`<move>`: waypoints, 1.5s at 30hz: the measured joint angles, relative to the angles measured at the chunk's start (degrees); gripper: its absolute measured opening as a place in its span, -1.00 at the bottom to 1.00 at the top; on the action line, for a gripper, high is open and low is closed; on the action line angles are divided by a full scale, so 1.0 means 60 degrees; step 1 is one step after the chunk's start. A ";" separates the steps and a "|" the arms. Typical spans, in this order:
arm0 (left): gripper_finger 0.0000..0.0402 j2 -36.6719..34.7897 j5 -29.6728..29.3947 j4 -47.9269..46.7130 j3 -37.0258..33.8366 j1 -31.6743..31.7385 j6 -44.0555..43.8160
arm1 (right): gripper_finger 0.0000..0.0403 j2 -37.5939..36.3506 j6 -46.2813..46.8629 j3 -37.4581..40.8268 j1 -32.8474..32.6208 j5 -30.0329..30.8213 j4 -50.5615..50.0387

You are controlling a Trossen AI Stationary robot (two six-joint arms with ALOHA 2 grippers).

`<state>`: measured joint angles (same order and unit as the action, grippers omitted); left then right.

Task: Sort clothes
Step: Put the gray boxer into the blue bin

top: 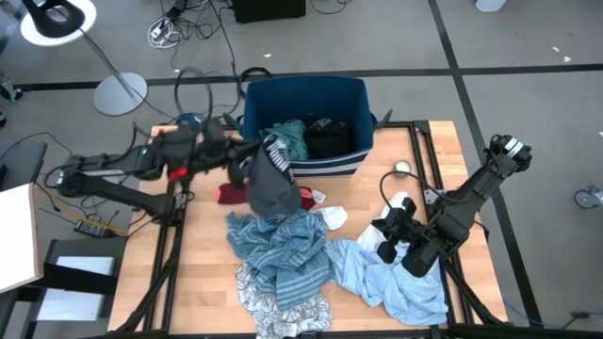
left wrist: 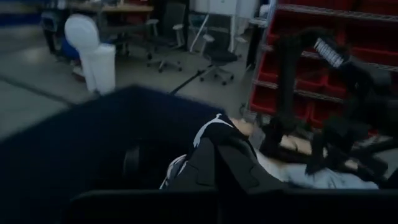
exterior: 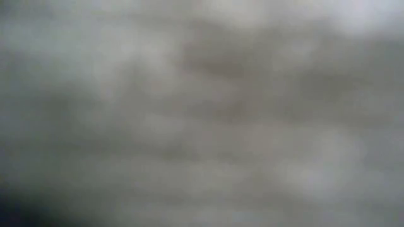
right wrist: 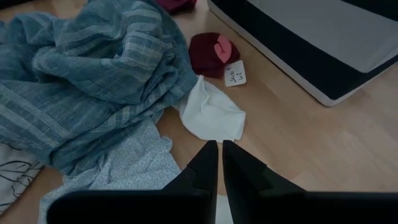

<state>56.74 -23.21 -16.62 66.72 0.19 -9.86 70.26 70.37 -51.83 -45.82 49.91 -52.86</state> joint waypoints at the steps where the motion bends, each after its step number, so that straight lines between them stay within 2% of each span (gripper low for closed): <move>1: -1.00 0.0392 0.0275 0.0007 0.0470 0.0249 0.0266 | -0.89 0.0000 -0.0002 0.0000 0.0000 0.0000 -0.0002; 7: -1.00 0.2934 0.2023 -0.0199 0.3787 0.1593 0.1343 | -0.88 0.0000 -0.0084 0.0000 0.0011 -0.0004 -0.0018; 13: -1.00 0.5106 0.2488 -0.0976 0.6936 0.2646 0.1634 | -0.89 0.0000 0.0011 0.0000 -0.0036 -0.0007 0.0008; 18: -1.00 0.6295 0.3287 -0.1455 0.8562 0.3365 0.1568 | -0.88 0.0000 0.0010 0.0000 -0.0137 -0.0011 0.0011; 22: -0.96 0.6758 0.3694 -0.1766 0.8823 0.3578 0.1522 | -0.89 0.0000 0.0007 0.0000 -0.0194 -0.0007 0.0008; 28: -0.75 0.7187 0.3737 -0.2777 0.8801 0.3678 0.1072 | -0.88 0.0000 0.0000 0.0021 -0.0197 -0.0007 0.0039; 37: -0.42 0.6897 0.3740 -0.4465 0.8803 0.3833 0.0898 | -0.88 0.0000 0.0266 0.0406 -0.0197 -0.0015 0.0043; 45: -0.38 0.6730 0.3738 -0.7147 0.8965 0.3846 0.0823 | -0.89 -0.0004 0.0273 0.0408 -0.0197 -0.0010 0.0095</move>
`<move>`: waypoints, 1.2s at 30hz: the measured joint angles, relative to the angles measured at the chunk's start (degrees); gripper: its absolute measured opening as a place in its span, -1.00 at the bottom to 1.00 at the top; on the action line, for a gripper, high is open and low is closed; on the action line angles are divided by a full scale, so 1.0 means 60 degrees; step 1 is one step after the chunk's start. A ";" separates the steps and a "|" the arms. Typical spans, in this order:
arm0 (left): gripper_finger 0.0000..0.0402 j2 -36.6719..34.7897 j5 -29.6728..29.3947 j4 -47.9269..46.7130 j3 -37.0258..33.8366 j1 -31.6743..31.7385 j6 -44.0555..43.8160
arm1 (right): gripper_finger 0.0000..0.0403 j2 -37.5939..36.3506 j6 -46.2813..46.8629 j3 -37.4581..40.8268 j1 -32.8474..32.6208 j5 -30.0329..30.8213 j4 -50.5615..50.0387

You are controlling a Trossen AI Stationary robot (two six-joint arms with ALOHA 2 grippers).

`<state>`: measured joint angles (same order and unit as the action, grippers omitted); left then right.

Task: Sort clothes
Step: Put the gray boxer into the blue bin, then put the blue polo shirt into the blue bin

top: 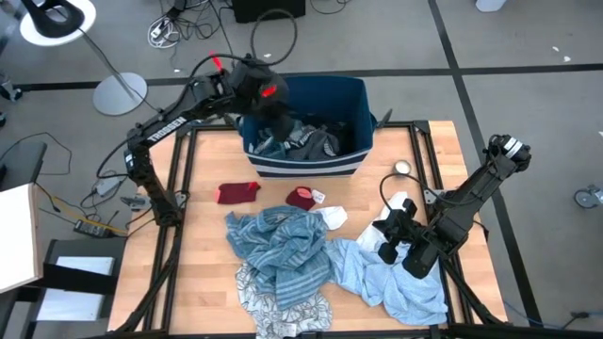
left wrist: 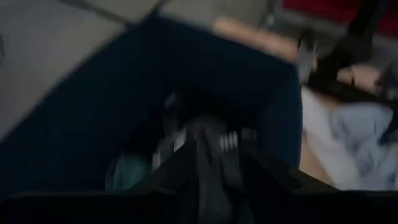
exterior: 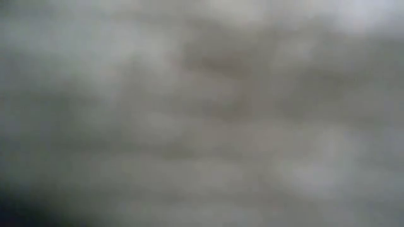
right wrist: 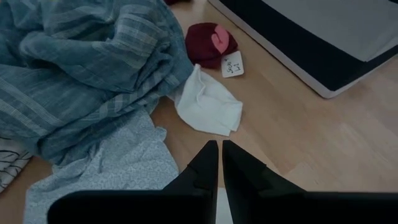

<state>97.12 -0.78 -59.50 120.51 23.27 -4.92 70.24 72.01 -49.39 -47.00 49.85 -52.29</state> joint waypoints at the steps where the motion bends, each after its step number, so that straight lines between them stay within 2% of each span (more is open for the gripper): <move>1: -0.38 -0.0005 0.0000 -0.0420 0.0071 -0.0004 -0.0006 | -0.88 0.0000 0.0000 0.0000 0.0002 0.0003 0.0042; 4: -0.38 -0.0152 -0.0317 -0.1250 -0.0032 -0.0329 -0.0192 | -0.88 0.0000 -0.0012 0.0000 0.0085 0.0200 0.0196; 9: -0.38 -0.0713 -0.1586 -0.0778 -0.1007 -0.2002 0.0233 | -0.89 0.0000 -0.0264 0.0000 0.0408 0.0747 0.0687; 13: -0.38 -0.1653 -0.2529 -0.0087 -0.2131 -0.3175 0.0175 | -0.87 0.0000 -0.1164 0.0000 0.0692 0.0735 0.1499; 17: -0.38 -0.2697 -0.2941 0.0478 -0.3742 -0.4145 -0.0492 | -0.81 0.0000 -0.2869 0.0002 0.1011 0.0679 0.3079; 21: -0.38 -0.3828 -0.3233 0.1440 -0.5575 -0.4900 -0.1379 | -0.69 0.0000 -0.4912 0.0000 0.1476 -0.0229 0.5032; 26: -0.37 -0.5212 -0.3730 0.2680 -0.7846 -0.5743 -0.2301 | -0.46 0.0000 -0.6927 0.0000 0.2222 -0.1923 0.7135; 30: -0.37 -0.6255 -0.4361 0.3416 -0.9307 -0.6314 -0.3198 | -0.26 0.0000 -0.7278 0.0000 0.2992 -0.3083 0.7844; 36: -0.37 -0.7297 -0.4944 0.4265 -1.1058 -0.6936 -0.4182 | -0.01 0.0312 -0.7754 -0.0022 0.4121 -0.4684 0.8020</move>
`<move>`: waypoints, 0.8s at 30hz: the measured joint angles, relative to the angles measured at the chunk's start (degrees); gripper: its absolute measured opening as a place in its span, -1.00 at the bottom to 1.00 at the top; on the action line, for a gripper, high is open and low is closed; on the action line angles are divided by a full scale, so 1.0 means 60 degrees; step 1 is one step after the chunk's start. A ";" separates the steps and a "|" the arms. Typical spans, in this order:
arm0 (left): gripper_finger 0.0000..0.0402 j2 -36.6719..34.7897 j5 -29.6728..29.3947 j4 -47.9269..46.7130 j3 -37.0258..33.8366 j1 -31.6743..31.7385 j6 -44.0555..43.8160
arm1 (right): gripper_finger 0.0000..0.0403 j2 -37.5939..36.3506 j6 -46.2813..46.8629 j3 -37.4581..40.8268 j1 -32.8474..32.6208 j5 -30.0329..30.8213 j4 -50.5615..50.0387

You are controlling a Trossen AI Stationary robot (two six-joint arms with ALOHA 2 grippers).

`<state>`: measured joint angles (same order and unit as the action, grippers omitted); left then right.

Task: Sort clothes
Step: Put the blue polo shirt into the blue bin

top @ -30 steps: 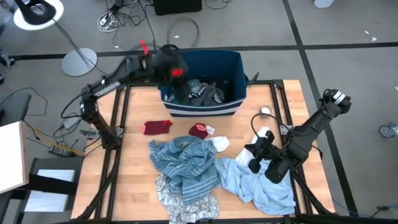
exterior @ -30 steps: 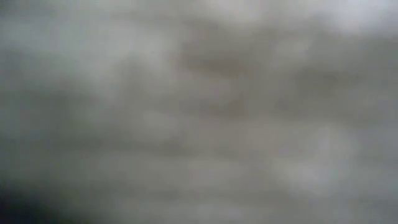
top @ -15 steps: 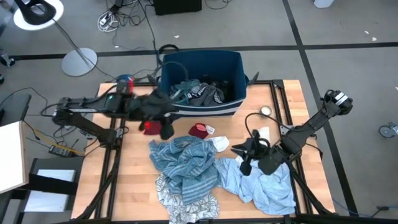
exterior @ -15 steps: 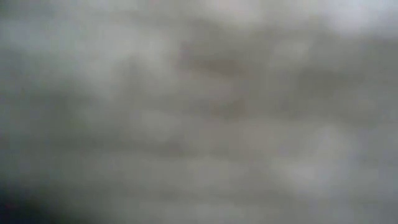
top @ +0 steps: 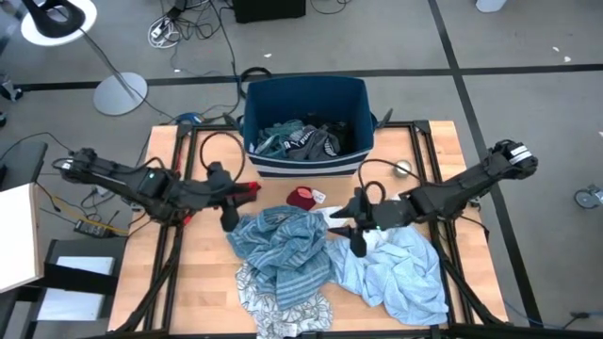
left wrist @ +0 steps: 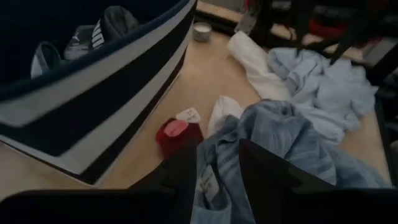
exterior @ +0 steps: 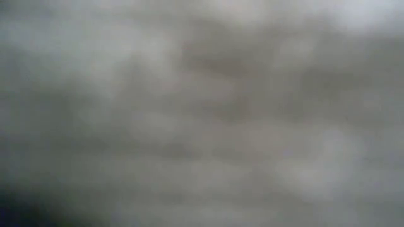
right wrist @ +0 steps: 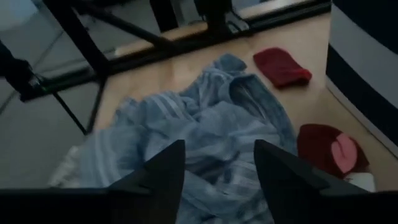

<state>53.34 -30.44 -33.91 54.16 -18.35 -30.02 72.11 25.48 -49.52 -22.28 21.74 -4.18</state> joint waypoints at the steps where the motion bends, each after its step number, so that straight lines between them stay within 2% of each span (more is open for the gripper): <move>1: -0.37 -0.0119 -0.0044 0.0144 -0.0194 -0.0056 -0.0096 | 0.01 0.0148 -0.0090 -0.0058 0.0192 -0.0251 0.0004; 6: -0.37 -0.0425 -0.0383 0.0821 -0.1018 -0.0254 -0.0363 | 0.08 0.1126 -0.0622 -0.0599 0.0839 -0.1423 -0.0003; 11: -0.37 -0.0477 -0.0413 0.1186 -0.1281 -0.0281 -0.0364 | 0.05 0.2188 -0.1059 -0.1423 0.1244 -0.2380 -0.0547; 16: -0.37 -0.0474 -0.0417 0.1253 -0.1284 -0.0281 -0.0288 | 0.01 0.3265 -0.1500 -0.2456 0.1563 -0.2576 -0.2015; 20: -0.37 -0.0469 -0.0422 0.1270 -0.1283 -0.0281 -0.0278 | -0.04 0.4060 -0.1846 -0.3203 0.1688 -0.2776 -0.2491; 24: -0.37 -0.0469 -0.0632 0.1257 -0.1283 -0.0277 -0.0267 | -0.20 0.4739 -0.2330 -0.3848 0.1729 -0.3247 -0.2544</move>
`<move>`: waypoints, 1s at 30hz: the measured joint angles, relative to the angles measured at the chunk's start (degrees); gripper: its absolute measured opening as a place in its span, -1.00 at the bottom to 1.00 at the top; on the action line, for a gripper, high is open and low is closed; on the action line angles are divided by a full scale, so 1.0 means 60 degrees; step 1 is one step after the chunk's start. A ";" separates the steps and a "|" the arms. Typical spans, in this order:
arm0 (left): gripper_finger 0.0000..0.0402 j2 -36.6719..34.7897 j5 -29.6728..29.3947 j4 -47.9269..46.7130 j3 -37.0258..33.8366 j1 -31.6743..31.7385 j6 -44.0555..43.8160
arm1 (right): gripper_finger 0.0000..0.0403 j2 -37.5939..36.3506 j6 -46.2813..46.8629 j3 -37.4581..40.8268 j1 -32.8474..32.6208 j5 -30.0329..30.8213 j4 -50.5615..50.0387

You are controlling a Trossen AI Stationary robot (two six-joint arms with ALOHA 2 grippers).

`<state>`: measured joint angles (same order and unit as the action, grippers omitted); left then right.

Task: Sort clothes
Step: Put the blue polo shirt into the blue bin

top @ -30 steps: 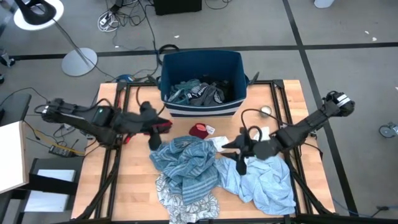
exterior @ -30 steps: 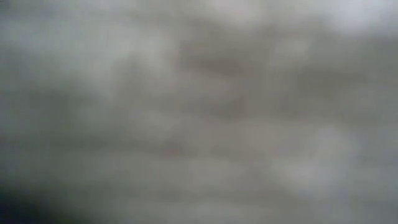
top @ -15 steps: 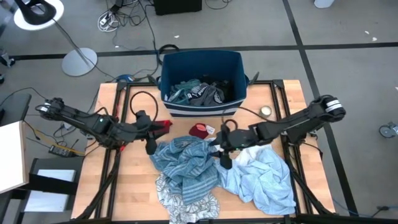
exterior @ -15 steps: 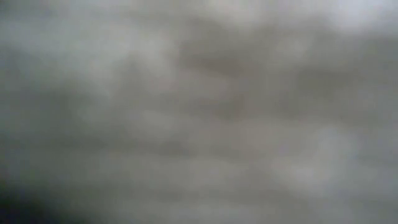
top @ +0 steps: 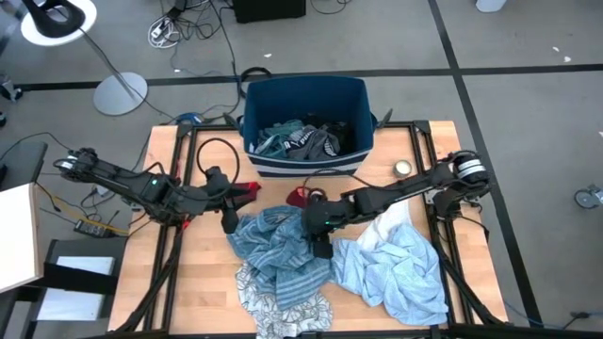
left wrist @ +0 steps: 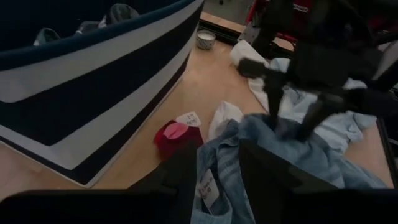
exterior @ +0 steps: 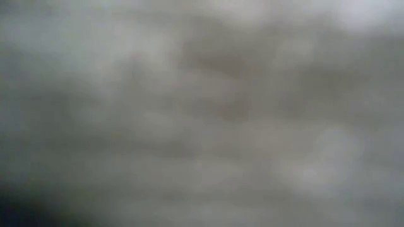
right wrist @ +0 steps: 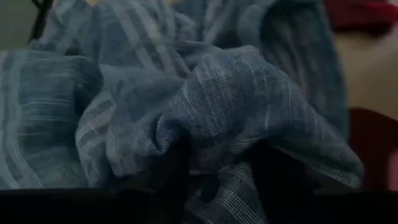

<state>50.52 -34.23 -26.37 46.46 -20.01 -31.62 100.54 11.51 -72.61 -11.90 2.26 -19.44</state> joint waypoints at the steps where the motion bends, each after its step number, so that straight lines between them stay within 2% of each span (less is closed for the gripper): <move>1: -0.37 0.0000 -0.0102 0.0003 0.0003 0.0000 0.0004 | -0.28 0.0165 -0.0104 -0.0149 0.0001 -0.0122 -0.0008; 7: -0.37 0.0007 -0.0593 0.0181 0.0001 0.0000 0.0025 | -0.92 0.0756 -0.1043 -0.0853 0.0088 -0.0416 -0.0302; 13: -0.38 0.0011 -0.0606 0.0487 0.0000 0.0000 0.0255 | -0.97 0.0493 -0.1366 -0.1581 0.0266 -0.0167 -0.0677; 20: -0.38 0.0015 -0.0604 0.0442 0.0003 0.0002 0.0259 | -0.82 0.0003 -0.1563 -0.1932 0.0333 -0.0155 -0.1150; 26: -0.38 0.0085 -0.0602 0.0421 0.0003 0.0003 0.0262 | -0.57 -0.0155 -0.1708 -0.1954 0.0381 -0.0094 -0.1648; 30: -0.38 0.0130 -0.0607 0.0434 0.0003 0.0000 0.0263 | -0.37 -0.0112 -0.1713 -0.1954 0.0438 0.0328 -0.2102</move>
<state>51.30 -37.88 -23.76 46.48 -20.01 -30.04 99.87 1.23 -84.33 -9.27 4.23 -32.05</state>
